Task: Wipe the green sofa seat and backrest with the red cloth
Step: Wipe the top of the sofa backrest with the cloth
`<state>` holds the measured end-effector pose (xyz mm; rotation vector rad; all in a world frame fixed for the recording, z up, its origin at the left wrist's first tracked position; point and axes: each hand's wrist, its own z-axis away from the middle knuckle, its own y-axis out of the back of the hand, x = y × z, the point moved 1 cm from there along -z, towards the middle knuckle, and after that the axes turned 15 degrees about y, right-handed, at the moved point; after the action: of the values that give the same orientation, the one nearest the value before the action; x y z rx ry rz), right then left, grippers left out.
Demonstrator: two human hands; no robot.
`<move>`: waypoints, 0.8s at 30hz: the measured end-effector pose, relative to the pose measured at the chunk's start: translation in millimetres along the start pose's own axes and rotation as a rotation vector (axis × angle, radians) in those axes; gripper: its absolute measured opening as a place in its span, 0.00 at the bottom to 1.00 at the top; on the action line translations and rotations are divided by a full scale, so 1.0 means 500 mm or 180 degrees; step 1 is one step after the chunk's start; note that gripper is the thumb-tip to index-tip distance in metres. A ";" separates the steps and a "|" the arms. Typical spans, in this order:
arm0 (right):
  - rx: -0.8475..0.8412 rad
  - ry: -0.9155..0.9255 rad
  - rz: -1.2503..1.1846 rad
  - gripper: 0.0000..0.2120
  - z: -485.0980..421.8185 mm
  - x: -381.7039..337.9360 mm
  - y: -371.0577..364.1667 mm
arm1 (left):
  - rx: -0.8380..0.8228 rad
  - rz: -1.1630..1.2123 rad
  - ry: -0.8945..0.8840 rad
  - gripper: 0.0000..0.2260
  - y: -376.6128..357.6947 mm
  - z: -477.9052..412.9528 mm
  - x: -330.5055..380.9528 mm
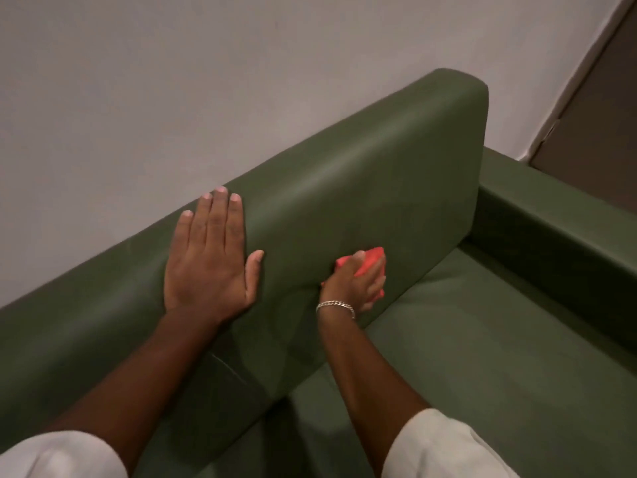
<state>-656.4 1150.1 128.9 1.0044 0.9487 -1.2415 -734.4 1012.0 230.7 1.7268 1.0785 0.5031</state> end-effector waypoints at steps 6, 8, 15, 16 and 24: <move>0.0196 0.2456 0.0489 0.22 -0.008 -0.135 -0.069 | 0.0026 0.0009 -0.0016 0.33 -0.008 -0.003 -0.005; 0.0471 0.2027 0.0252 0.22 -0.059 -0.126 -0.059 | 0.0064 0.0040 -0.0032 0.33 -0.012 -0.005 -0.005; -0.0369 0.1553 0.0401 0.26 0.123 -0.007 -0.019 | -0.0437 0.0307 -0.0280 0.34 0.052 0.004 -0.017; -0.0598 0.1833 0.0462 0.28 0.154 0.003 -0.013 | -0.0501 0.0290 -0.0481 0.34 0.062 0.008 -0.035; -0.1392 0.3090 0.1024 0.29 0.373 0.017 -0.030 | -0.1003 0.0093 -0.1030 0.31 0.101 0.091 -0.327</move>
<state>-665.9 968.4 173.6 1.3413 1.6220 -0.1912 -763.2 844.8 281.4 1.4838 0.7032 0.3724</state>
